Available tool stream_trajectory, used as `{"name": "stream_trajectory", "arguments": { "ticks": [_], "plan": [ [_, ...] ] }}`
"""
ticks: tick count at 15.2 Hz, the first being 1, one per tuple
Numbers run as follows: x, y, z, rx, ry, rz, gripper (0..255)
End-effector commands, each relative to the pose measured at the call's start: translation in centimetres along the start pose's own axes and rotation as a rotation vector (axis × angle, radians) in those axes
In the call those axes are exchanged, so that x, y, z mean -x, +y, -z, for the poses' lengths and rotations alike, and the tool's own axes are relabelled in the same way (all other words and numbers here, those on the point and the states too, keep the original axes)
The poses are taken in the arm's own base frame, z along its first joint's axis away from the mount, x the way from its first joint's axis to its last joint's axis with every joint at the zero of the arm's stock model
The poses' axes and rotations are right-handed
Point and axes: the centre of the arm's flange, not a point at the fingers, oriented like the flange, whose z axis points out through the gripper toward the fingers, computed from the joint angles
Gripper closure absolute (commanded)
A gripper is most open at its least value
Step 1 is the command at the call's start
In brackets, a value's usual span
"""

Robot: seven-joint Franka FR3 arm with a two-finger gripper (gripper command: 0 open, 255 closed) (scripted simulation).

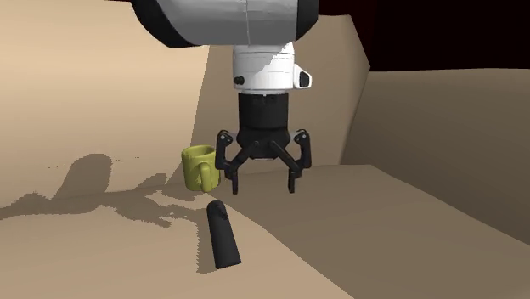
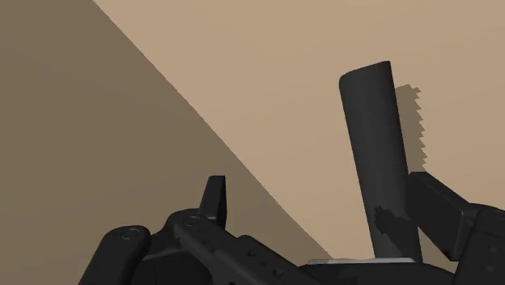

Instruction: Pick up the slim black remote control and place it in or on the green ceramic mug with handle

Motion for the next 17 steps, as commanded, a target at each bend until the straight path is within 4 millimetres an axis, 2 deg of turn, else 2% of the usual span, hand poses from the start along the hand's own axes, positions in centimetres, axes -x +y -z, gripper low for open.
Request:
{"name": "stream_trajectory", "arguments": {
  "ticks": [1, 6, 7, 14, 17],
  "plan": [
    [-0.7, -1.5, -1.6, -0.015, 0.008, 0.052, 0],
    [-1.9, -6.1, -5.5, -0.05, 0.024, 0.181, 0],
    [-1.9, -6.5, -5.8, -0.053, 0.025, 0.191, 0],
    [-2.0, -6.7, -9.8, -0.053, 0.025, 0.191, 0],
    [-2.0, -6.7, -9.8, -0.053, 0.025, 0.191, 0]
  ]
}}
